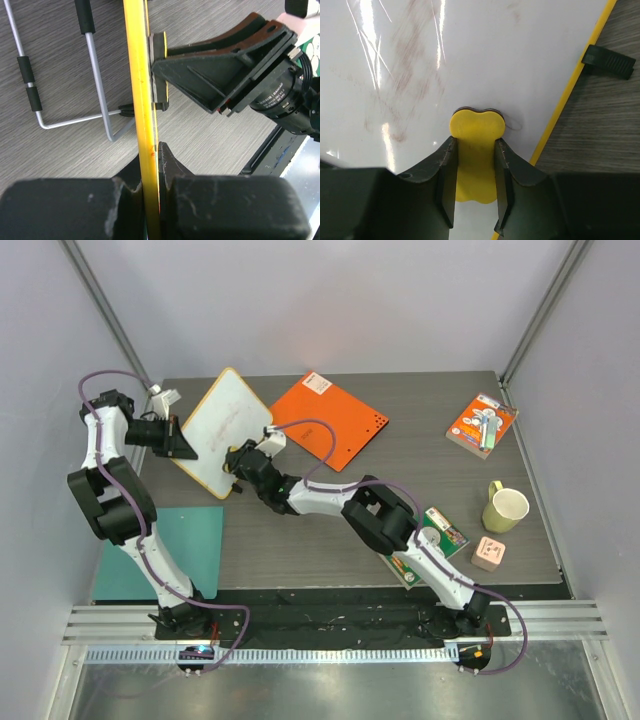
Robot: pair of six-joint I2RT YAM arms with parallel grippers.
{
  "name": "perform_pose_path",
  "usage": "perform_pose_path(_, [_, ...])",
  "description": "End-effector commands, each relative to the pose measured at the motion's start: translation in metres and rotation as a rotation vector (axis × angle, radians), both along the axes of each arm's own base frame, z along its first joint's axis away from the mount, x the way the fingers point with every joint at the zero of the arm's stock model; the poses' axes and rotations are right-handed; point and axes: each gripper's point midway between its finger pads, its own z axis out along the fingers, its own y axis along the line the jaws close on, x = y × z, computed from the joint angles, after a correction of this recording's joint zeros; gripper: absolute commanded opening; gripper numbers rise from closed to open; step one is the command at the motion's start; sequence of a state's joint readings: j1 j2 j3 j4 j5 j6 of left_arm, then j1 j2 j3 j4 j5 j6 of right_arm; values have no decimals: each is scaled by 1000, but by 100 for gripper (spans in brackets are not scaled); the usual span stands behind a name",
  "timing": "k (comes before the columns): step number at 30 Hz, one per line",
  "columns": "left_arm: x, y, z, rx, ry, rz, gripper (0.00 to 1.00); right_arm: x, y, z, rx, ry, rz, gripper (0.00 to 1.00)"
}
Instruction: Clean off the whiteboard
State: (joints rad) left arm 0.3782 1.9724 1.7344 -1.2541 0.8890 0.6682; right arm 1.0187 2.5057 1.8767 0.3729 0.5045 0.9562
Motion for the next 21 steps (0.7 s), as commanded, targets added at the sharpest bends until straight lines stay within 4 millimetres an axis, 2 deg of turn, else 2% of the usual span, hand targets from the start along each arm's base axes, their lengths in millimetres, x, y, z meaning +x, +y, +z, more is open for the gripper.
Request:
perform_pose_path(1, [-18,-37,-12,-32,-28,-196,0,-116,25,-115,-223,248,284,1])
perform_pose_path(4, [-19,-37,-12,-32,-29,-199,0,-112,13,-121,-224,266,227,1])
perform_pose_path(7, [-20,-36,-13,-25,-25,-199,0,-93,-1,-115,-236,250,155,1])
perform_pose_path(8, [-20,-36,-12,-24,-23,-199,0,-75,-11,-112,-235,237,102,1])
perform_pose_path(11, [-21,-36,-11,-23,-23,-202,0,-47,-23,-105,-196,233,42,1])
perform_pose_path(12, [-22,-35,-11,-18,-22,-203,0,-30,-31,-101,-176,234,14,1])
perform_pose_path(16, [-25,-35,-12,-14,-13,-213,0,7,-44,-77,-105,189,-38,1])
perform_pose_path(21, [-27,-36,-15,-16,-12,-219,0,44,-62,-55,-108,126,-108,1])
